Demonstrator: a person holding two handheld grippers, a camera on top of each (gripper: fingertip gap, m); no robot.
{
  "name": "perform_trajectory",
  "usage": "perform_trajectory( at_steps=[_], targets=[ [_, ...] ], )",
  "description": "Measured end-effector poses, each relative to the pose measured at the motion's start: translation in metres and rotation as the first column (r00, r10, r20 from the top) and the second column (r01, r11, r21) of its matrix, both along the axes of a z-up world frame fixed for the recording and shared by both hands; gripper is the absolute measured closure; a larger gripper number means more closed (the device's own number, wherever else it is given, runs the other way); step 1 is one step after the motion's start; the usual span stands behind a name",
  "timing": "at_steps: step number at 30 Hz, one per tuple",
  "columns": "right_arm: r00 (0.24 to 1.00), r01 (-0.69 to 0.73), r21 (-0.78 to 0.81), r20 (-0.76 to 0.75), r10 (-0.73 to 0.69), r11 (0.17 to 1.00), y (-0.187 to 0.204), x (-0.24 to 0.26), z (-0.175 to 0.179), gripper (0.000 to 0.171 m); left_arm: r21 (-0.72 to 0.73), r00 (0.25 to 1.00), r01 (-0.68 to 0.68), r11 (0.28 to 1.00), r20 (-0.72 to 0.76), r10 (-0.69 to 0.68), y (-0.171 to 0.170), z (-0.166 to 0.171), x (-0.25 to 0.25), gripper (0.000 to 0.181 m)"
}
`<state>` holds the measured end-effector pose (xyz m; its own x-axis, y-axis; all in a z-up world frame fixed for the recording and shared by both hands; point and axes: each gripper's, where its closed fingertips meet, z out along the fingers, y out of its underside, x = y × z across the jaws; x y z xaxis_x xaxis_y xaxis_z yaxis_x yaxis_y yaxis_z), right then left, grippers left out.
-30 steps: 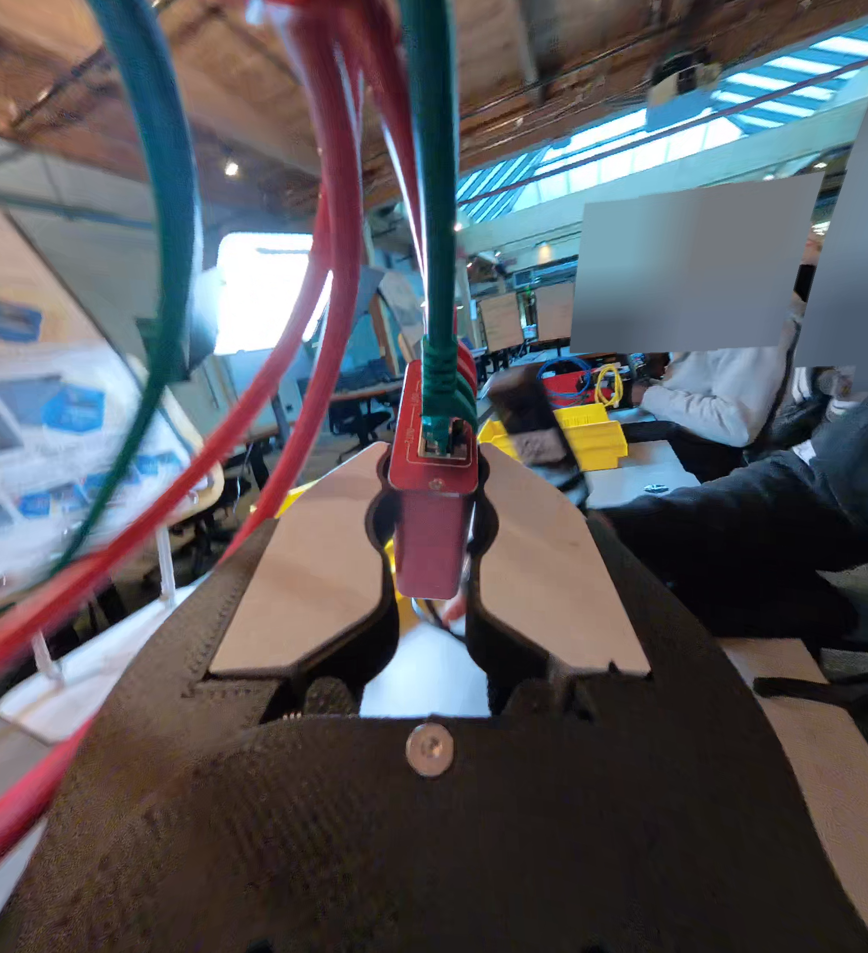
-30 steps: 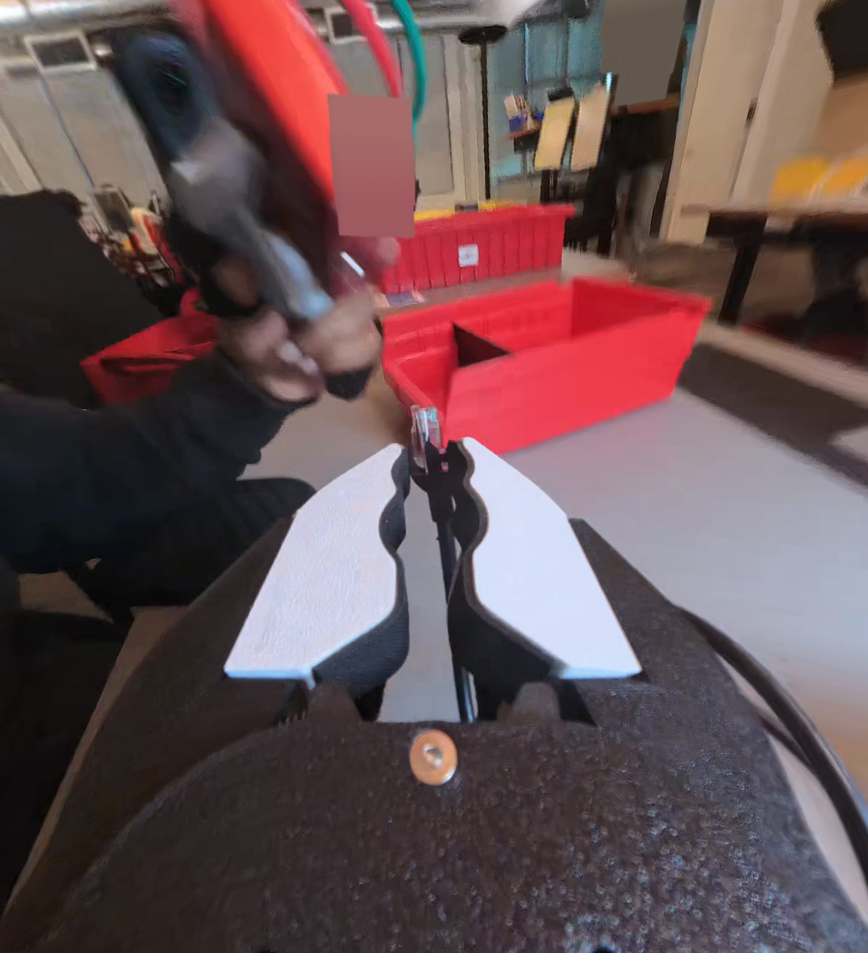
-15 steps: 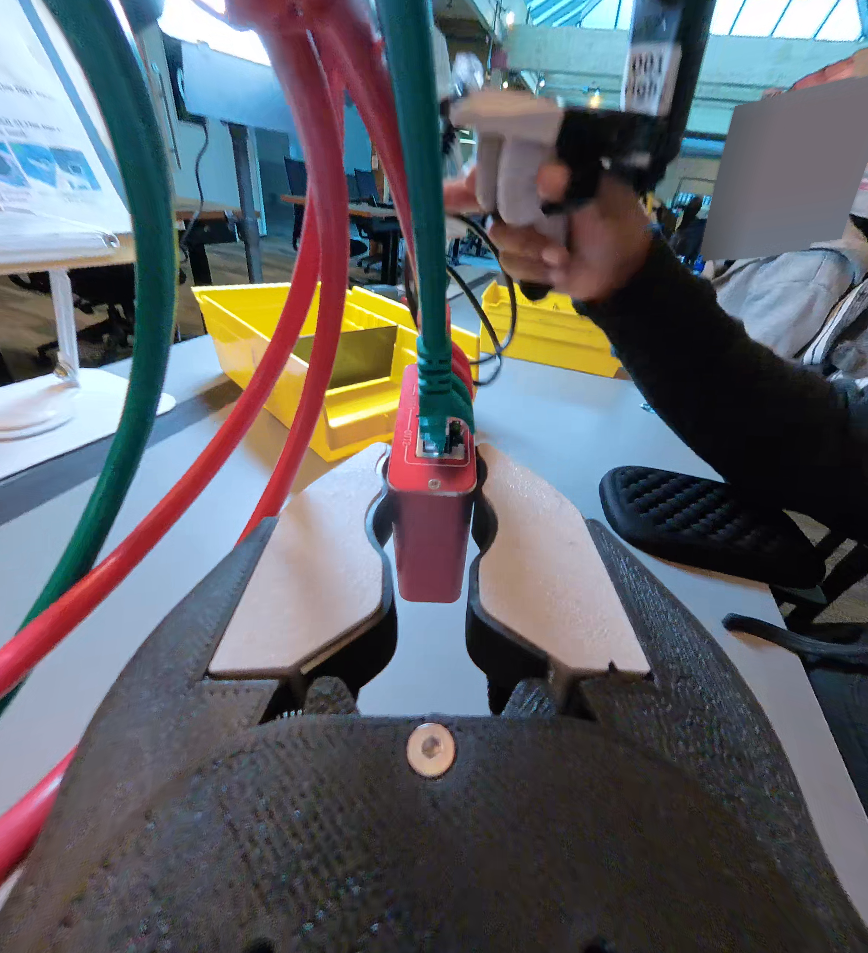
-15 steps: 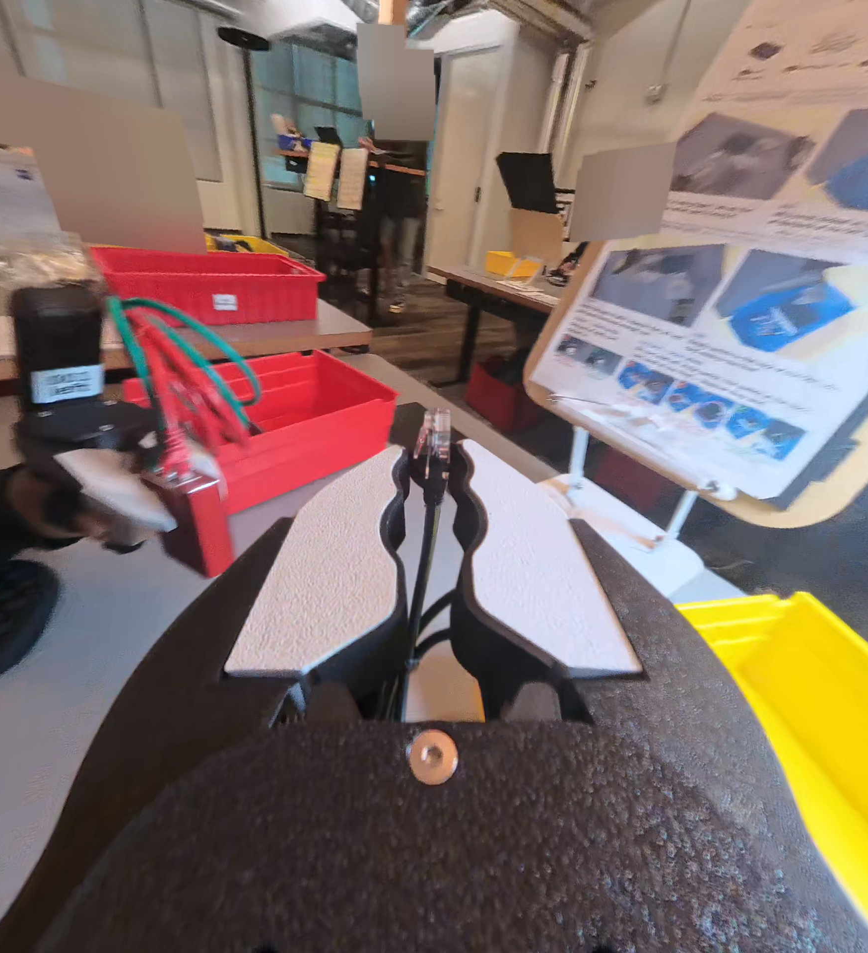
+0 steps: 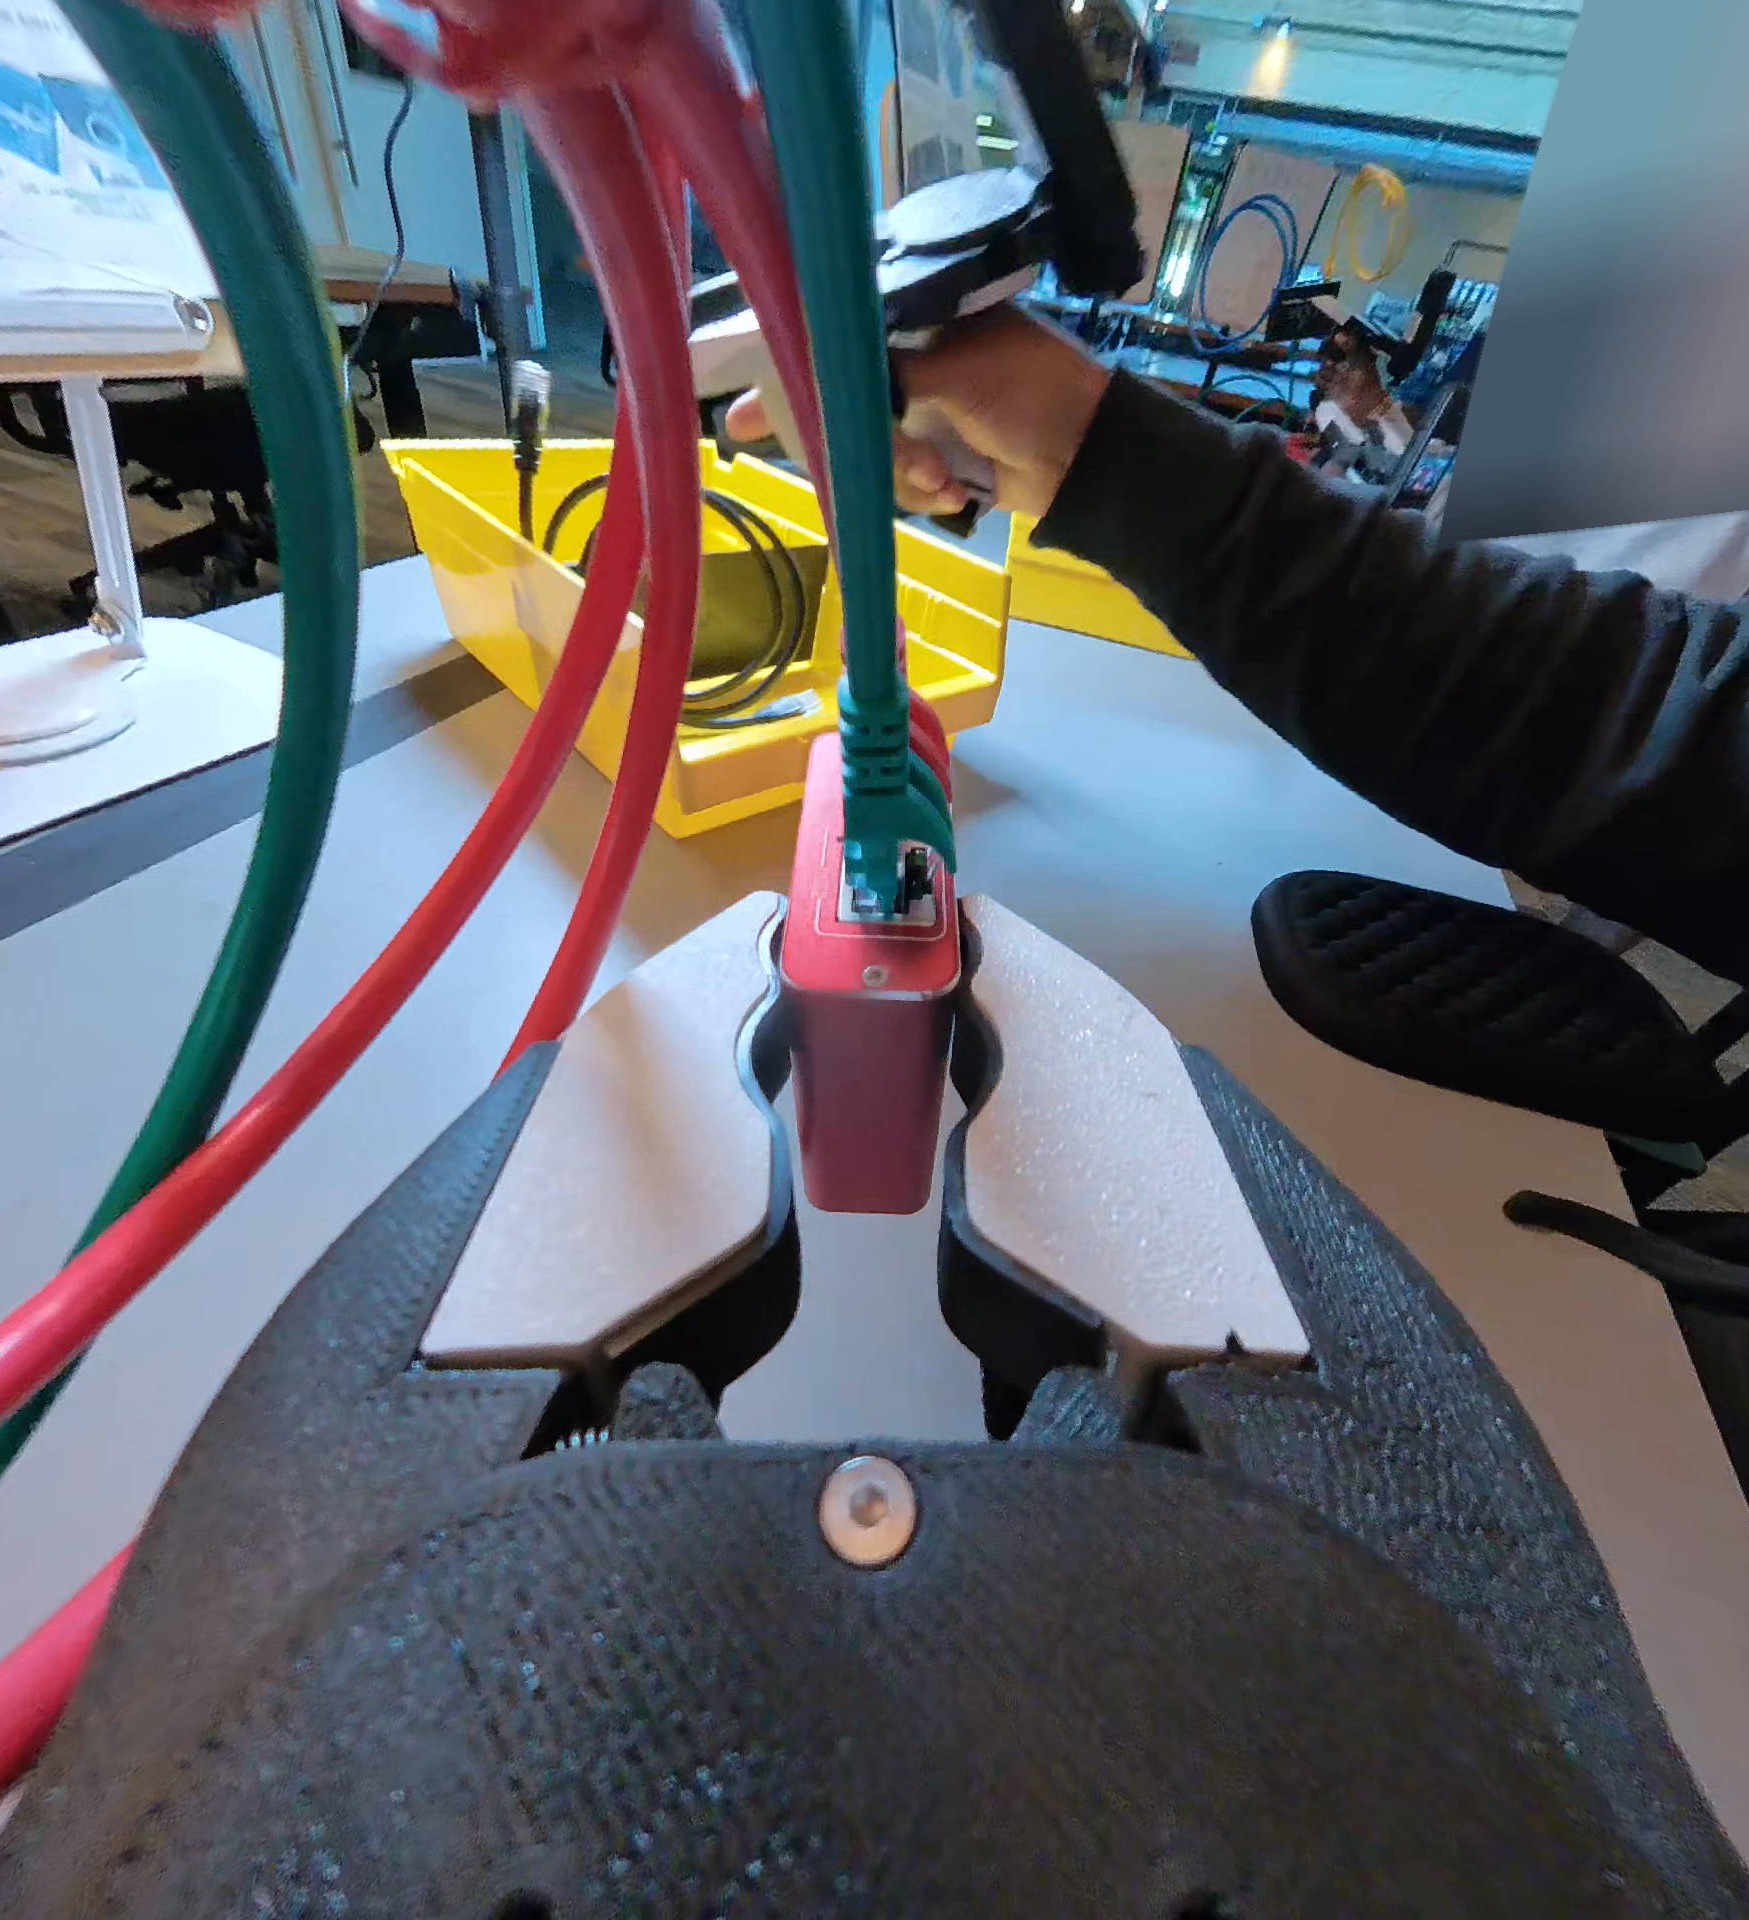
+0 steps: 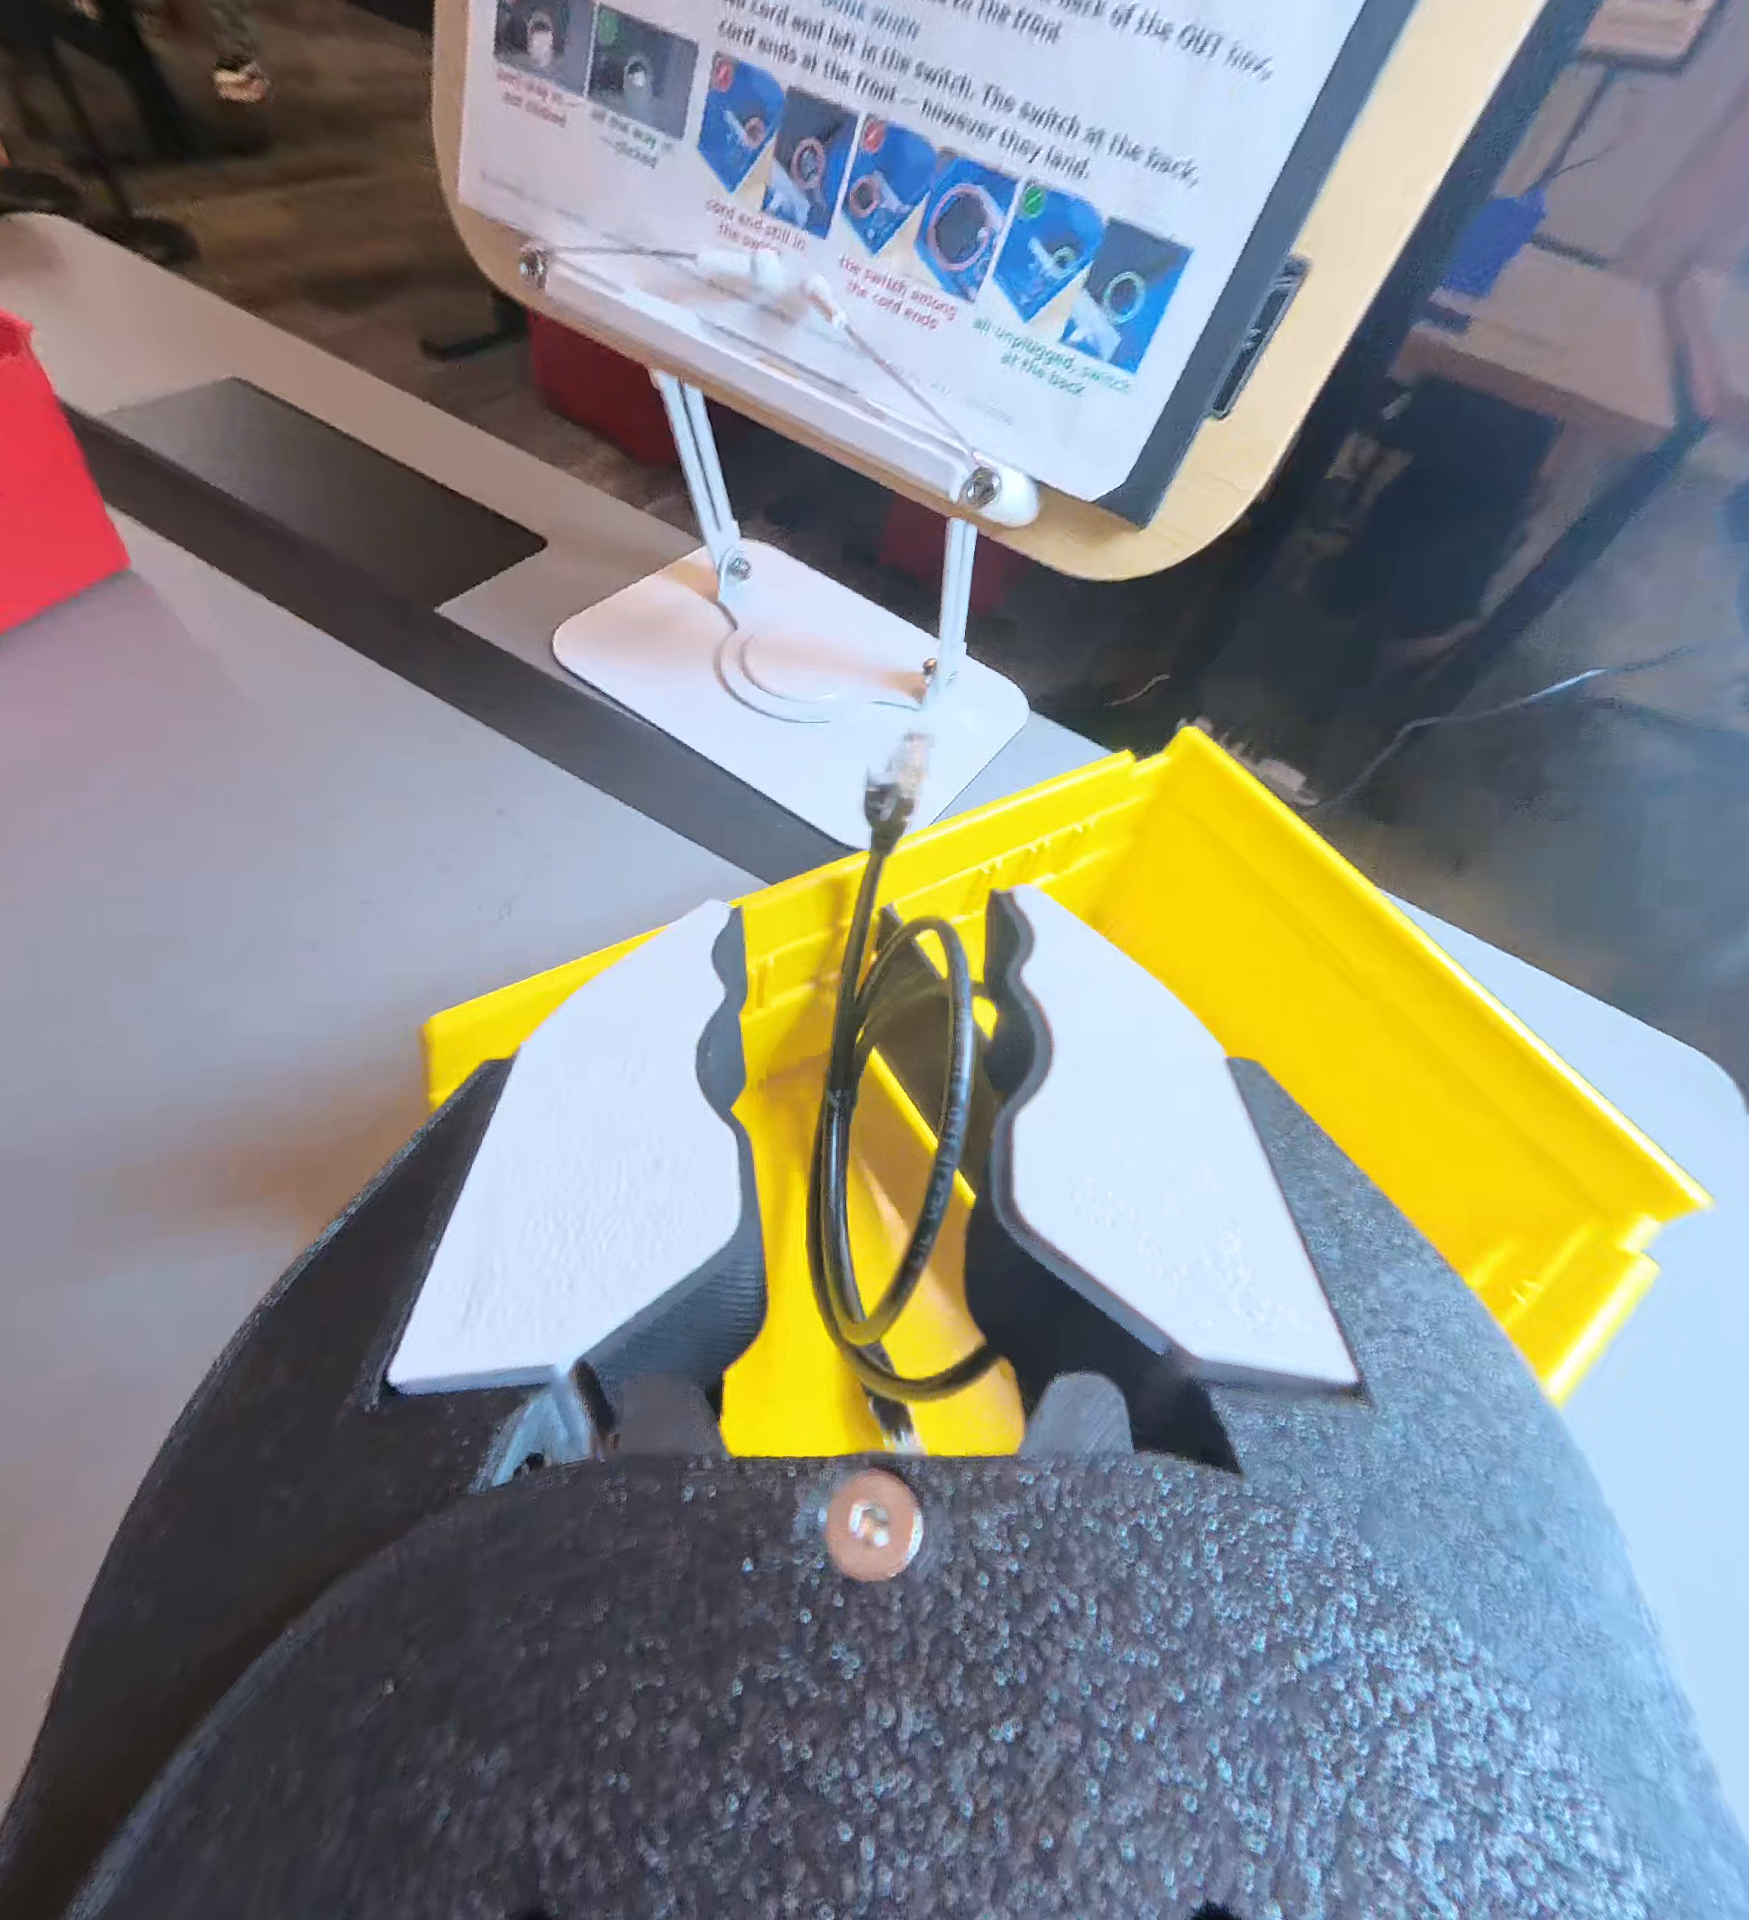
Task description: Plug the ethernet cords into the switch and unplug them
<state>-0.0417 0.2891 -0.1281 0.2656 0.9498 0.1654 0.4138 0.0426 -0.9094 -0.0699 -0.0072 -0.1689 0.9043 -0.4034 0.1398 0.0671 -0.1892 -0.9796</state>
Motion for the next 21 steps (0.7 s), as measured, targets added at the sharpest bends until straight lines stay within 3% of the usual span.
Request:
perform_trajectory(
  at_steps=[3, 6, 9, 13, 17, 21],
  targets=[
    [0.995, -0.008, 0.042, -0.099, 0.012, 0.999, -0.021, 0.014, 0.025, 0.126, -0.049, 1.000, 0.003, 0.999, -0.006, -0.003, 0.002, -0.009, 0.001, 0.154],
    [0.942, -0.295, 0.014, -0.165, 0.293, 0.956, -0.103, 0.009, 0.035, 0.133, -0.093, 0.999, 0.018, 0.996, -0.037, -0.021, 0.004, -0.020, 0.007, 0.154],
    [0.796, -0.603, -0.024, -0.092, 0.599, 0.797, -0.203, 0.009, 0.008, 0.133, -0.137, 0.994, 0.066, 0.988, -0.078, -0.077, 0.004, -0.030, 0.021, 0.154],
    [0.601, -0.796, -0.073, 0.024, 0.799, 0.601, -0.287, 0.010, -0.042, 0.132, -0.194, 0.973, 0.127, 0.973, -0.166, -0.161, 0.000, -0.044, 0.041, 0.154],
    [0.516, -0.849, -0.122, 0.016, 0.857, 0.514, -0.315, 0.009, -0.055, 0.152, -0.270, 0.931, 0.155, 0.950, -0.281, -0.231, -0.005, -0.062, 0.051, 0.154],
    [0.516, -0.851, -0.130, -0.021, 0.856, 0.509, -0.321, 0.008, -0.057, 0.161, -0.300, 0.919, 0.167, 0.939, -0.297, -0.258, -0.008, -0.069, 0.051, 0.154]
  ],
)
